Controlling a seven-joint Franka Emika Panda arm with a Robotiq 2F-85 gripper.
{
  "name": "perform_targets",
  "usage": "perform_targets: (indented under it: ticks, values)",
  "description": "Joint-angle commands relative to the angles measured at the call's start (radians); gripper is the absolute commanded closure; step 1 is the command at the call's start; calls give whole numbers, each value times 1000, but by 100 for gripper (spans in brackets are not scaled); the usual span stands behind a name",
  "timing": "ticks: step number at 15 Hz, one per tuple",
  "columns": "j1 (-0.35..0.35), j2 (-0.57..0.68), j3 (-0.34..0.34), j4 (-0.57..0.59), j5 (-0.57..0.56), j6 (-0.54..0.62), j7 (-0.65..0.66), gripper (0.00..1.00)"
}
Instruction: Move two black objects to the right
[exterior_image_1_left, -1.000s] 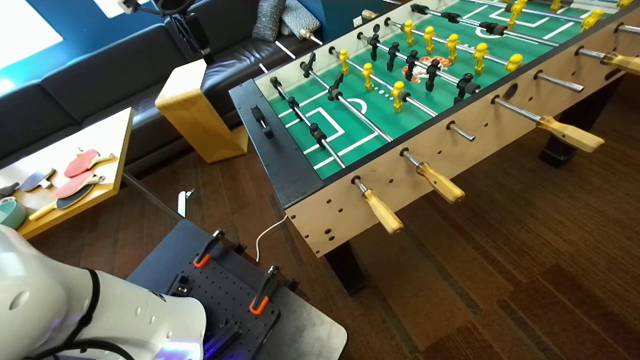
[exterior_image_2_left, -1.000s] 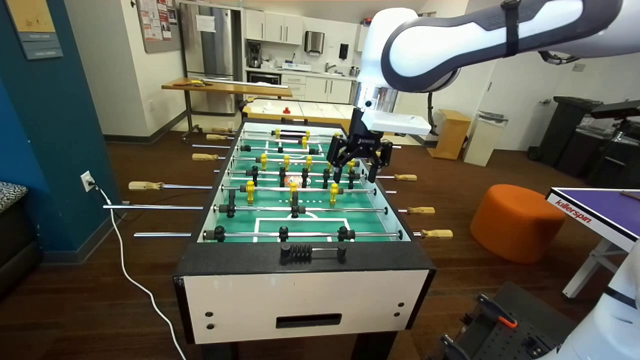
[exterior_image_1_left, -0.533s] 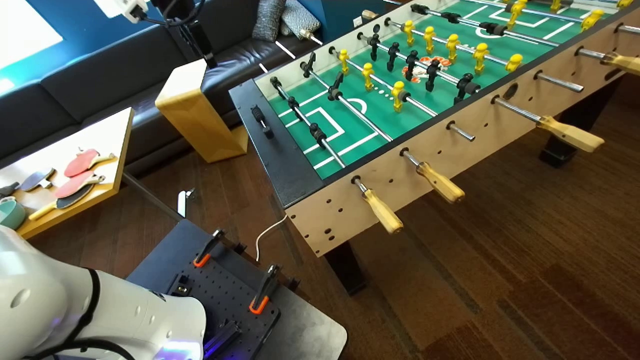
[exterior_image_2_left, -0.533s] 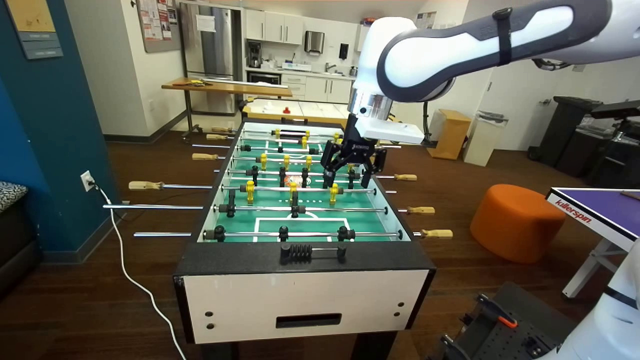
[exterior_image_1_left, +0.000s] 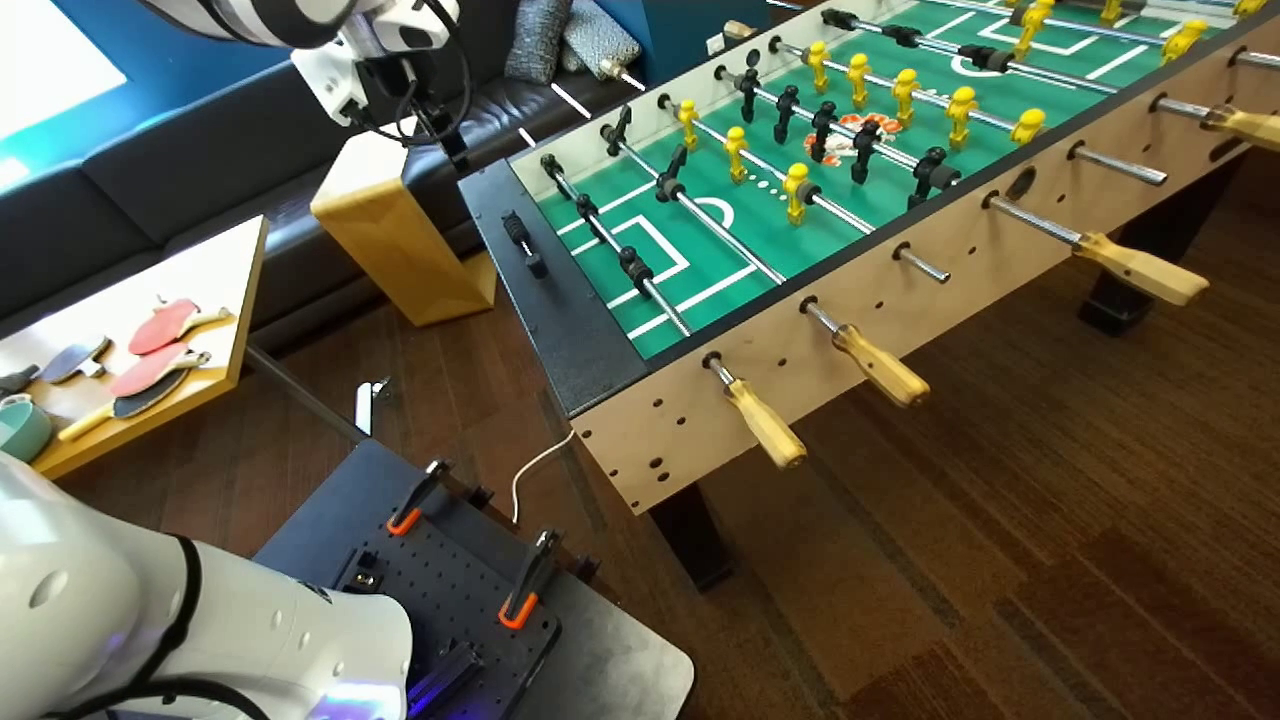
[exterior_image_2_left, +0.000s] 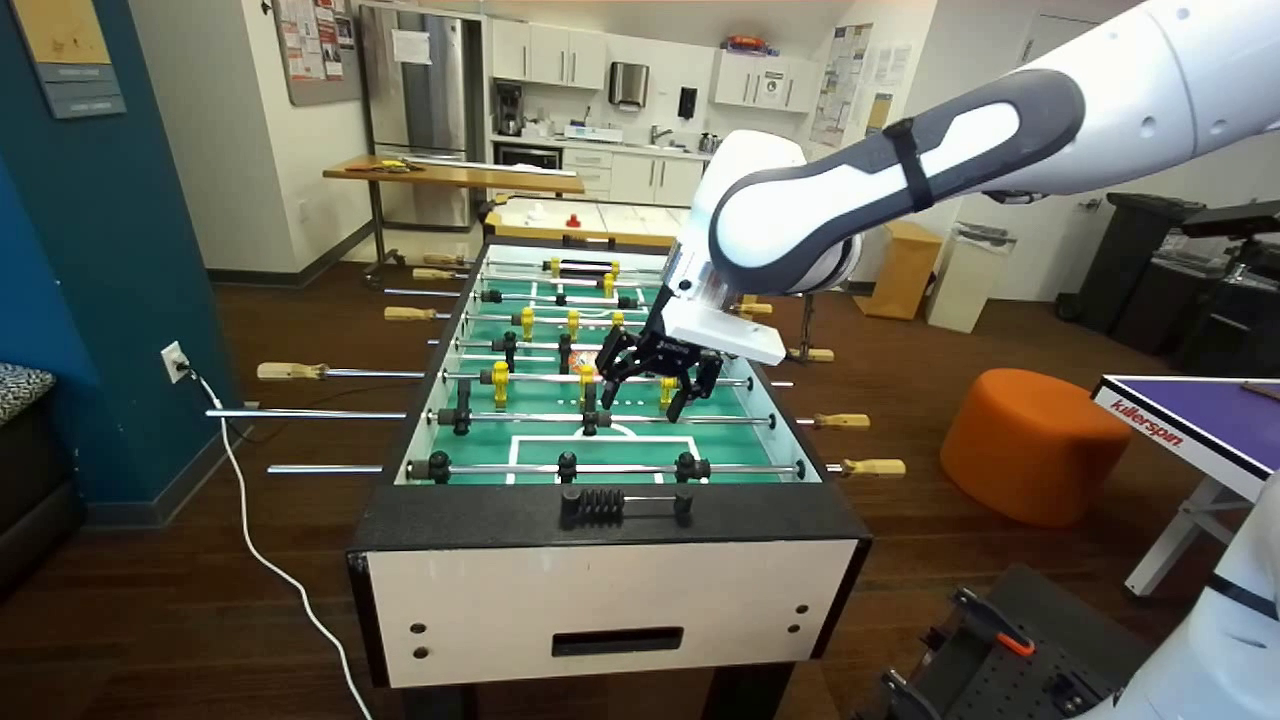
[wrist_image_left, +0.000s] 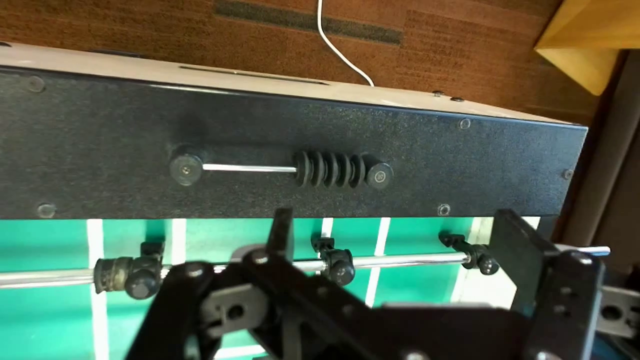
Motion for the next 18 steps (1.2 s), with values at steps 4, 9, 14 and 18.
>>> perform_targets:
  ticks: [4, 9, 14, 18]
  values:
    - [20, 17, -18, 2, 2, 8, -2, 0]
    - [28, 45, -13, 22, 10, 6, 1, 28]
    - [45, 80, -11, 30, 22, 38, 6, 66]
    - [52, 120, -14, 25, 33, 125, 8, 97]
